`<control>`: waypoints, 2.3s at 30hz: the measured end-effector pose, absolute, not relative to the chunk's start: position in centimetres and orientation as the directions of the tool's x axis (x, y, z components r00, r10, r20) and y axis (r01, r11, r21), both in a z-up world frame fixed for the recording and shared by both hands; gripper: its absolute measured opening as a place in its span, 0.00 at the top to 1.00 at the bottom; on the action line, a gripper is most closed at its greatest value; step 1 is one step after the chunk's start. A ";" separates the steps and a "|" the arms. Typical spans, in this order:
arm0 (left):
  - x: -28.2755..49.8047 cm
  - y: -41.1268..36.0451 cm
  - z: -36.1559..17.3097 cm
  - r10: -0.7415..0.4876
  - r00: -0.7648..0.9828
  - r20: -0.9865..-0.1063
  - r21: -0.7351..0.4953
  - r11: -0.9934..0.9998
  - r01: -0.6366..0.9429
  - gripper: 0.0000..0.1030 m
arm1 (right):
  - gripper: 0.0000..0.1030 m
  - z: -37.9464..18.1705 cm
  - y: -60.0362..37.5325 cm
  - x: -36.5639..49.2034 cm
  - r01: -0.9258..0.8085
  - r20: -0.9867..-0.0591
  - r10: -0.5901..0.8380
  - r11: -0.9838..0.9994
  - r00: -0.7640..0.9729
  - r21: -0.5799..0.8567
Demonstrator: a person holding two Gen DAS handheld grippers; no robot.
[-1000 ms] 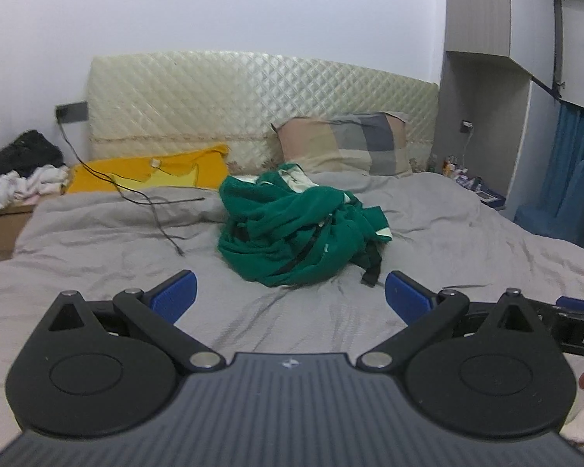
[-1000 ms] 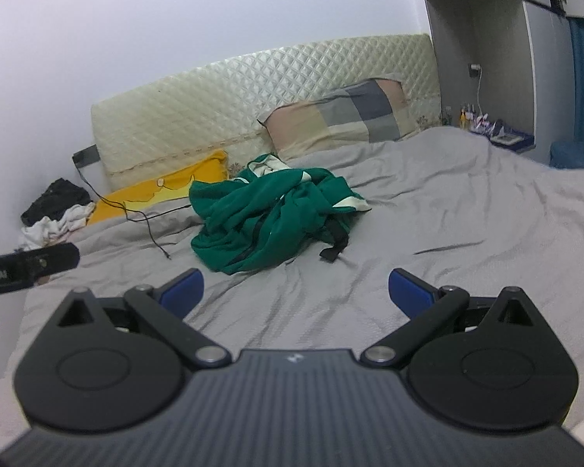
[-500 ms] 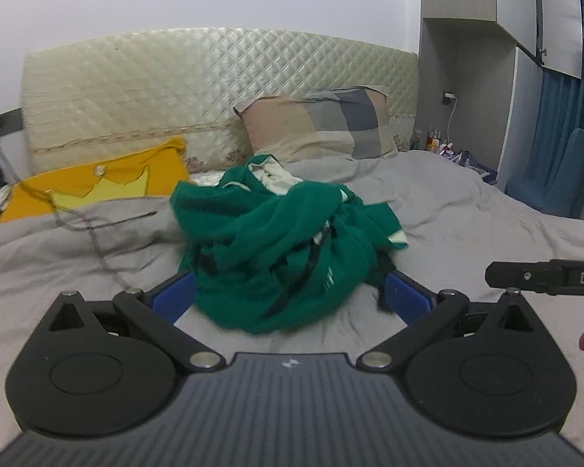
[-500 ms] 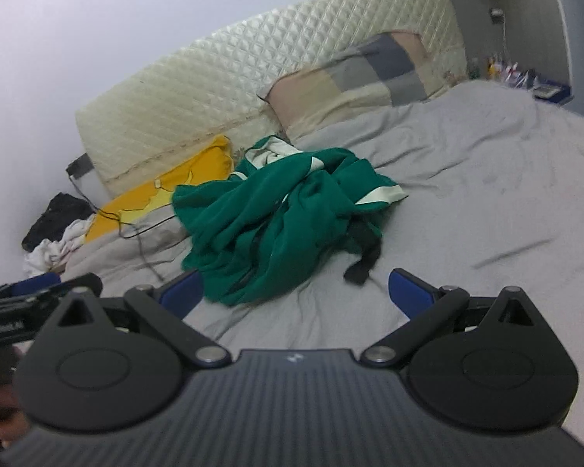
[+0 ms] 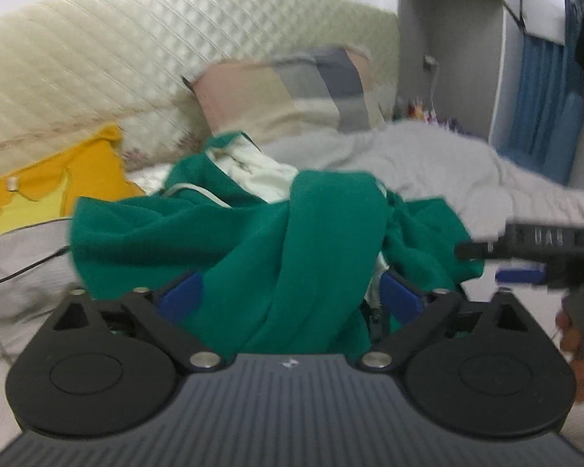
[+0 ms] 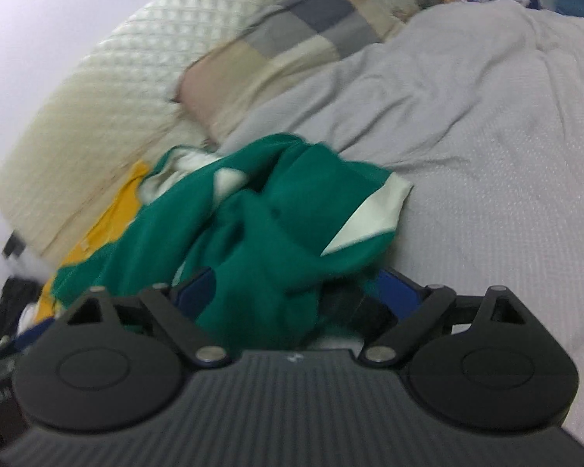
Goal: Fold large clothes
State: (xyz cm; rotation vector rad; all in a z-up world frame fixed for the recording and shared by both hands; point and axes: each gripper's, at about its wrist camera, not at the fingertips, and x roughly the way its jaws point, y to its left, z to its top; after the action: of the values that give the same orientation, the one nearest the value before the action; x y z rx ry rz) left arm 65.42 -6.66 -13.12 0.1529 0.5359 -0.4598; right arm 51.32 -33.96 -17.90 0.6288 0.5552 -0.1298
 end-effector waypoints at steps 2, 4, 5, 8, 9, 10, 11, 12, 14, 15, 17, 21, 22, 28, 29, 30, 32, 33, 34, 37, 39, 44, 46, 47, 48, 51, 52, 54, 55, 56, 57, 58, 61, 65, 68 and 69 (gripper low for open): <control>66.6 -7.9 -13.9 -0.344 0.767 -0.542 0.094 0.882 0.462 0.15 | 0.10 -18.3 -34.8 52.7 0.316 -0.532 0.020 0.786 0.846 0.532; 67.7 -9.0 -14.7 -0.303 0.773 -0.558 0.171 0.869 0.464 0.21 | 0.10 -18.9 -35.7 54.4 0.344 -0.547 0.014 0.765 0.837 0.545; 68.3 -9.3 -15.0 -0.288 0.771 -0.568 0.194 0.864 0.465 0.32 | 0.10 -19.2 -35.9 55.2 0.349 -0.560 0.024 0.760 0.828 0.548; 68.5 -8.9 -14.6 -0.288 0.762 -0.580 0.165 0.875 0.456 0.61 | 0.31 -20.1 -36.4 57.0 0.337 -0.573 0.074 0.745 0.816 0.575; 68.4 -8.4 -14.3 -0.290 0.761 -0.581 0.141 0.884 0.445 0.70 | 0.36 -20.2 -36.4 57.3 0.345 -0.580 0.074 0.740 0.811 0.577; 68.0 -7.9 -13.9 -0.295 0.756 -0.584 0.111 0.894 0.435 0.73 | 0.50 -20.1 -36.5 57.3 0.345 -0.580 0.081 0.733 0.811 0.586; 67.8 -7.4 -13.5 -0.301 0.756 -0.582 0.085 0.902 0.424 0.78 | 0.62 -19.9 -36.5 57.1 0.343 -0.573 0.091 0.720 0.815 0.603; 67.0 -6.9 -13.1 -0.307 0.759 -0.574 0.067 0.906 0.417 0.81 | 0.67 -19.5 -36.3 56.8 0.345 -0.571 0.092 0.715 0.816 0.608; 65.4 -6.0 -12.3 -0.317 0.760 -0.567 0.029 0.915 0.403 0.86 | 0.78 -18.4 -36.0 56.1 0.323 -0.563 0.103 0.727 0.820 0.605; 64.4 -5.6 -11.8 -0.321 0.762 -0.563 0.011 0.919 0.395 0.87 | 0.80 -17.8 -35.7 55.7 0.308 -0.557 0.108 0.739 0.824 0.599; 62.3 -4.7 -10.8 -0.324 0.772 -0.547 -0.009 0.924 0.382 0.90 | 0.84 -16.1 -35.1 54.4 0.248 -0.520 0.116 0.777 0.846 0.578; 56.9 -2.3 -8.2 -0.331 0.791 -0.514 -0.079 0.937 0.341 0.93 | 0.86 -12.0 -33.4 50.0 0.139 -0.430 0.123 0.837 0.895 0.529; 55.1 -1.6 -7.4 -0.325 0.804 -0.498 -0.081 0.941 0.330 0.93 | 0.86 -10.8 -33.1 48.4 0.112 -0.404 0.131 0.843 0.905 0.525; 43.5 2.2 -2.1 -0.323 0.871 -0.371 -0.152 0.946 0.286 1.00 | 0.87 -6.2 -32.1 39.5 0.004 -0.300 0.167 0.868 0.939 0.497; 41.6 2.6 -1.3 -0.318 0.880 -0.353 -0.158 0.947 0.279 1.00 | 0.88 -5.7 -31.9 37.9 -0.009 -0.289 0.171 0.874 0.942 0.486; 40.0 2.9 -0.9 -0.312 0.885 -0.347 -0.161 0.949 0.271 1.00 | 0.88 -5.4 -31.7 36.5 -0.016 -0.284 0.170 0.880 0.944 0.474; 36.8 3.3 -0.8 -0.297 0.889 -0.350 -0.162 0.953 0.255 1.00 | 0.89 -5.2 -31.5 33.3 -0.021 -0.276 0.170 0.881 0.946 0.472; 35.4 3.4 -0.9 -0.298 0.886 -0.355 -0.173 0.952 0.251 1.00 | 0.89 -5.3 -31.7 32.3 -0.016 -0.275 0.170 0.874 0.946 0.485; 34.1 3.5 -1.2 -0.306 0.881 -0.361 -0.186 0.949 0.254 1.00 | 0.89 -5.7 -31.9 31.0 0.006 -0.287 0.160 0.866 0.944 0.501; 30.8 2.8 -2.8 -0.331 0.852 -0.406 -0.207 0.941 0.267 1.00 | 0.89 -7.3 -32.9 28.4 0.102 -0.350 0.119 0.827 0.929 0.553; 29.5 2.0 -4.2 -0.342 0.833 -0.435 -0.213 0.938 0.275 1.00 | 0.89 -9.1 -33.5 27.2 0.180 -0.415 0.088 0.806 0.905 0.563; 28.9 -0.4 -7.3 -0.325 0.792 -0.516 -0.146 0.945 0.293 0.87 | 0.89 -14.0 -35.2 26.2 0.264 -0.494 0.109 0.736 0.863 0.623; 30.3 -1.7 -8.4 -0.302 0.784 -0.543 -0.109 0.951 0.290 0.61 | 0.89 -14.9 -34.9 26.4 0.283 -0.517 0.107 0.735 0.849 0.616; 31.0 -2.3 -8.7 -0.295 0.788 -0.541 -0.094 0.952 0.292 0.50 | 0.89 -15.3 -35.2 26.7 0.286 -0.516 0.121 0.715 0.848 0.638; 31.8 -2.9 -9.0 -0.292 0.792 -0.536 -0.079 0.952 0.297 0.45 | 0.89 -15.6 -35.5 26.8 0.286 -0.506 0.126 0.699 0.853 0.656; 35.3 -4.9 -9.7 -0.278 0.793 -0.542 -0.028 0.949 0.314 0.33 | 0.89 -16.0 -35.3 27.6 0.277 -0.486 0.108 0.707 0.867 0.651; 36.6 -5.7 -10.0 -0.274 0.792 -0.545 -0.006 0.946 0.323 0.31 | 0.89 -16.4 -35.1 27.7 0.275 -0.480 0.109 0.701 0.871 0.658; 39.4 -7.6 -10.6 -0.268 0.791 -0.549 0.052 0.934 0.352 0.22 | 0.89 -17.2 -35.3 28.1 0.278 -0.476 0.111 0.689 0.872 0.670; 40.8 -8.6 -11.0 -0.266 0.791 -0.551 0.088 0.924 0.371 0.20 | 0.89 -17.7 -35.7 27.5 0.276 -0.472 0.111 0.686 0.875 0.673; 42.1 -9.7 -11.5 -0.257 0.794 -0.552 0.139 0.910 0.391 0.17 | 0.89 -17.9 -35.8 27.5 0.273 -0.467 0.110 0.686 0.877 0.674; 43.1 -10.8 -12.0 -0.239 0.800 -0.551 0.193 0.896 0.400 0.15 | 0.89 -18.1 -35.9 27.6 0.268 -0.460 0.104 0.692 0.882 0.670; 44.0 -12.0 -12.6 -0.216 0.809 -0.546 0.252 0.879 0.404 0.14 | 0.89 -18.2 -35.9 27.5 0.268 -0.454 0.089 0.702 0.886 0.660; 46.8 -14.4 -14.2 -0.191 0.820 -0.539 0.380 0.814 0.440 0.13 | 0.89 -18.6 -36.3 28.0 0.267 -0.437 0.059 0.715 0.898 0.646; 49.4 -16.4 -16.1 -0.173 0.842 -0.512 0.501 0.736 0.456 0.12 | 0.89 -19.6 -36.7 29.0 0.269 -0.421 0.032 0.725 0.906 0.634; 50.6 -16.4 -15.8 -0.145 0.881 -0.450 0.512 0.767 0.387 0.47 | 0.90 -20.3 -36.6 29.5 0.281 -0.419 0.000 0.742 0.908 0.609; 50.8 -16.0 -15.2 -0.136 0.890 -0.435 0.479 0.802 0.357 0.63 | 0.90 -20.3 -36.6 29.6 0.288 -0.420 -0.014 0.748 0.907 0.597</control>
State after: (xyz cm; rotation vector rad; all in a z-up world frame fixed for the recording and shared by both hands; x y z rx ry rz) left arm 50.84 -15.97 -15.25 0.5850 0.3959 -0.2715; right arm 29.62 -36.61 -20.33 0.7102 0.4092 -0.1703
